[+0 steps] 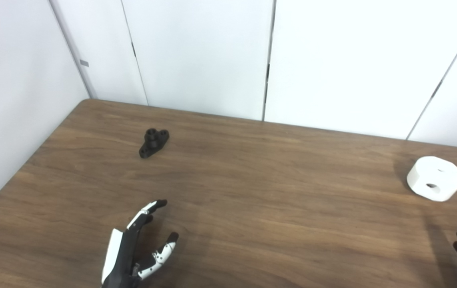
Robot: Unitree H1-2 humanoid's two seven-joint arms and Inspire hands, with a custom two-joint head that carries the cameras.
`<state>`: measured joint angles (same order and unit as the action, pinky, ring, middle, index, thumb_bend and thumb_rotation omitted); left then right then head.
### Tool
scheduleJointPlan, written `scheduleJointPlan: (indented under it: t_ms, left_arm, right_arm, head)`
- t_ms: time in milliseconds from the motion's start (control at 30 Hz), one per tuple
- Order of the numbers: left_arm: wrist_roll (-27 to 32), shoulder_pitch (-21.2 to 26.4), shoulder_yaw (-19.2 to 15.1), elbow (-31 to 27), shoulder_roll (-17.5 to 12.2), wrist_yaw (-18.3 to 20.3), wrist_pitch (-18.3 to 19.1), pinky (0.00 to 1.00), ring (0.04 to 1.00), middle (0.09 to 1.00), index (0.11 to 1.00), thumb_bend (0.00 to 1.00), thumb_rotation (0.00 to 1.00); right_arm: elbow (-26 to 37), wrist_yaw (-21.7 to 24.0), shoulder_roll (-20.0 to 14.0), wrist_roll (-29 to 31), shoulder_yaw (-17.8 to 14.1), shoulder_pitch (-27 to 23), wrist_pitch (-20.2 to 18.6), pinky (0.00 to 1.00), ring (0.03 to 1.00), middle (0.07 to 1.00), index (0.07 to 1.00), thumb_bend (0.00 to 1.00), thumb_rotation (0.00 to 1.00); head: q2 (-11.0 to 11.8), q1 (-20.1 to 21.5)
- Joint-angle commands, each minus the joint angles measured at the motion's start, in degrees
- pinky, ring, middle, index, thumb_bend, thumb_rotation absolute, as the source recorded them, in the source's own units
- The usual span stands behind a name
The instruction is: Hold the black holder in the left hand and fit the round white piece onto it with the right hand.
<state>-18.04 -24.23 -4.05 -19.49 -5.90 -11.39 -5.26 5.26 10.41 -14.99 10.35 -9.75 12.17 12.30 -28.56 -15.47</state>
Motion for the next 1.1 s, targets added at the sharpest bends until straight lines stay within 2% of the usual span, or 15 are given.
scheduleJointPlan:
  t_ms: [0,100,267,367,533,833,1067]
  left_arm:
    - [-2.8,3.3,-2.1,-2.3,2.6,-2.6,3.0,0.87,0.885,0.861,0.791,0.64,0.04]
    - [-4.8,5.9,-3.5,-3.5,2.0,-3.0,7.1,0.88,0.893,0.868,0.796,0.67,0.03]
    - [-8.2,10.4,-5.3,-3.2,0.3,-3.9,13.0,0.91,0.912,0.88,0.8,0.72,0.15]
    - [-10.1,13.1,-6.1,-2.5,-0.8,-4.2,16.0,0.89,0.901,0.876,0.794,0.73,0.18]
    - [-11.9,17.0,-7.4,0.3,-2.0,-4.9,18.4,0.88,0.901,0.882,0.8,0.73,0.2]
    - [-13.1,24.5,-8.9,9.1,-5.4,-5.5,19.9,0.82,0.887,0.872,0.794,0.75,0.28]
    - [-13.2,30.7,-8.9,17.0,-8.4,-6.9,20.8,0.82,0.893,0.874,0.785,0.77,0.27]
  right_arm:
    - [-6.4,-0.4,1.2,-0.6,0.5,2.5,0.8,1.0,1.0,1.0,1.0,0.63,1.0]
    - [-6.4,-0.4,1.4,-0.8,0.6,2.6,1.0,1.0,1.0,1.0,1.0,0.62,1.0]
    - [-5.9,-0.7,1.8,-1.5,0.8,2.7,0.5,1.0,1.0,1.0,1.0,0.62,1.0]
    - [-5.9,-0.7,2.1,-1.3,0.8,2.7,0.2,1.0,1.0,1.0,1.0,0.62,1.0]
    - [-6.1,-1.0,2.2,-2.4,1.1,2.7,0.6,1.0,1.0,1.0,1.0,0.62,1.0]
    - [-7.0,-1.1,2.6,-2.5,1.5,2.5,1.4,1.0,1.0,1.0,1.0,0.6,1.0]
    - [-5.9,-1.5,2.9,-3.4,1.8,3.0,0.4,1.0,1.0,1.0,1.0,0.6,1.0]
  head:
    - [0.1,0.0]
    - [0.3,-0.1]
    - [0.4,0.0]
    - [0.6,-0.1]
    - [0.8,-0.3]
    - [1.1,-0.1]
    - [0.8,0.5]
